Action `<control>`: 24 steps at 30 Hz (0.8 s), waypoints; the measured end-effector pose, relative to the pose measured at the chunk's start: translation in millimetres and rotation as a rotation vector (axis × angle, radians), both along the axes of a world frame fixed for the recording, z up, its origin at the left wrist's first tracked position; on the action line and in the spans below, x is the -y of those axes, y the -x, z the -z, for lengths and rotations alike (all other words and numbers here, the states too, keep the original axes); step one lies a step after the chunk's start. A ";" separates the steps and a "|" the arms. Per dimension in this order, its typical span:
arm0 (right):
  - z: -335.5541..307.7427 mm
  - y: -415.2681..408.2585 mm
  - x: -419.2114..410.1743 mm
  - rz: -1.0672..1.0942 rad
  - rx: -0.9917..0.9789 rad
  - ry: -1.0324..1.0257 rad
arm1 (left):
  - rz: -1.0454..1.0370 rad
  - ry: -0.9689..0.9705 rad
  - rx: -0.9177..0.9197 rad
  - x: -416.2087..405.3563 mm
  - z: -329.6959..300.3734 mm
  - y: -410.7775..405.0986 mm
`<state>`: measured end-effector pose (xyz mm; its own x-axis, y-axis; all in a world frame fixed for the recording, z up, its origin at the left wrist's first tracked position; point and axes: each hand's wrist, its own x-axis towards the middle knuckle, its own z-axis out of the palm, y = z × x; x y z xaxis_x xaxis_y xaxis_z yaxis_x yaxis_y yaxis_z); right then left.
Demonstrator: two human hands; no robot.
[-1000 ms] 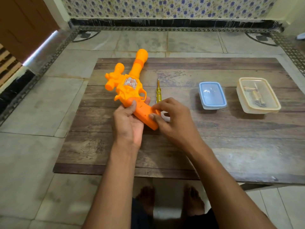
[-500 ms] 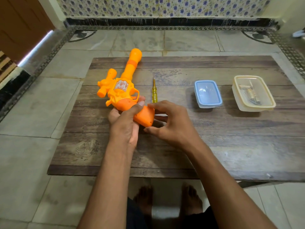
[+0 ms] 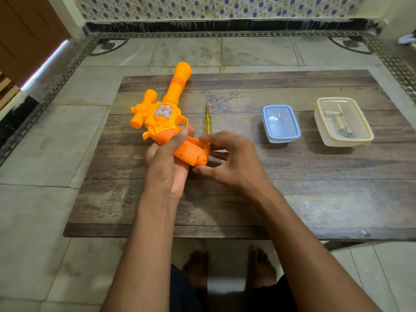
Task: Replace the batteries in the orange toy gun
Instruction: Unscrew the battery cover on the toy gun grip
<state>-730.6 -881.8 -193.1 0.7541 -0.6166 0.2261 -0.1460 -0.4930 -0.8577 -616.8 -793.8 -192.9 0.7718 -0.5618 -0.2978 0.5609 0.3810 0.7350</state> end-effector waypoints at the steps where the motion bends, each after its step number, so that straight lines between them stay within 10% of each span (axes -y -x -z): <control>1: -0.3 0.4 -0.3 -0.009 -0.002 0.001 | 0.017 0.042 -0.047 -1.6 -2.4 -0.7; 24: 2.8 -6.8 -15.6 0.047 0.019 0.632 | 0.140 0.279 -0.293 -6.1 -6.6 -9.2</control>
<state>-723.8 -866.2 -195.8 0.7219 -0.3920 0.5703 -0.1674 -0.8986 -0.4057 -607.6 -787.6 -186.3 0.5881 -0.7450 -0.3148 0.7909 0.4483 0.4166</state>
